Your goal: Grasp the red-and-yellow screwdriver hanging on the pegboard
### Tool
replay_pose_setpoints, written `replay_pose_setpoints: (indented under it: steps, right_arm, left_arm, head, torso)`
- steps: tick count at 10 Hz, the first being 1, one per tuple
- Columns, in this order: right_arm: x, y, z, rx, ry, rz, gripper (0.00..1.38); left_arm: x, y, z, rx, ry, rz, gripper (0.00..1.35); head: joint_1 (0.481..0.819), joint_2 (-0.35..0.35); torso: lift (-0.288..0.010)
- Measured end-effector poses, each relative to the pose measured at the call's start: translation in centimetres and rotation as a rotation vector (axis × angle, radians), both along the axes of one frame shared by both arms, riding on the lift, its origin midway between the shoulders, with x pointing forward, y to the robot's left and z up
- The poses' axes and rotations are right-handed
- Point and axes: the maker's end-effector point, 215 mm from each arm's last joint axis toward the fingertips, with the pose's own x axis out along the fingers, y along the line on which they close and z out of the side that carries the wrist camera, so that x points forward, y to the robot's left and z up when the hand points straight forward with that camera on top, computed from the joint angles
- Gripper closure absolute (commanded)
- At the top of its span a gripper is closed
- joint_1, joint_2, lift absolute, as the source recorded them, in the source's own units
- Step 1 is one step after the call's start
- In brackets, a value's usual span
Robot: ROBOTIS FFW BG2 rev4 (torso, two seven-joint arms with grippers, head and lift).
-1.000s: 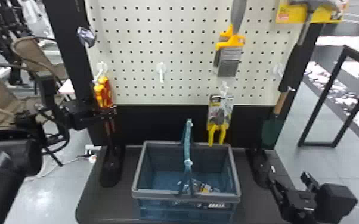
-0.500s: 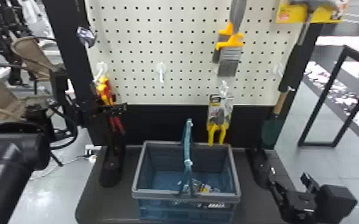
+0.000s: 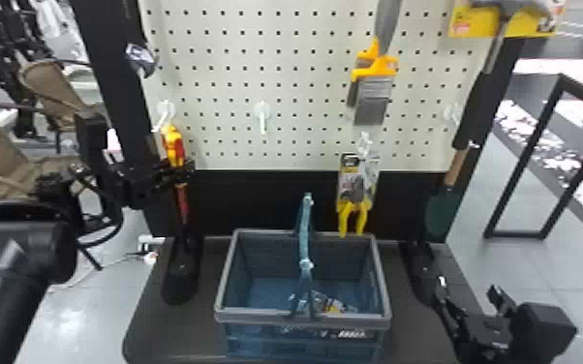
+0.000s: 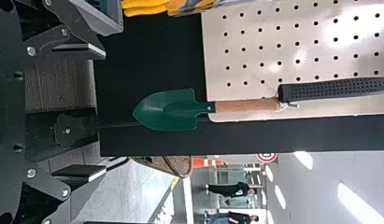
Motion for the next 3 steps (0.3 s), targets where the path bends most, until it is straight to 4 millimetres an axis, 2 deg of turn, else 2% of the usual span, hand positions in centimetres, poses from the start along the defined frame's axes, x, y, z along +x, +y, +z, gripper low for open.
replay_pose_setpoints:
  steps: [3]
  right_arm:
    - [-0.07,0.02,-0.22,0.001,0.005,0.0,0.4]
  left_arm:
    - [-0.01,0.25,0.06,0.004,-0.01,0.009,1.2]
  head:
    - [0.549,0.0]
  torso:
    - [-0.1]
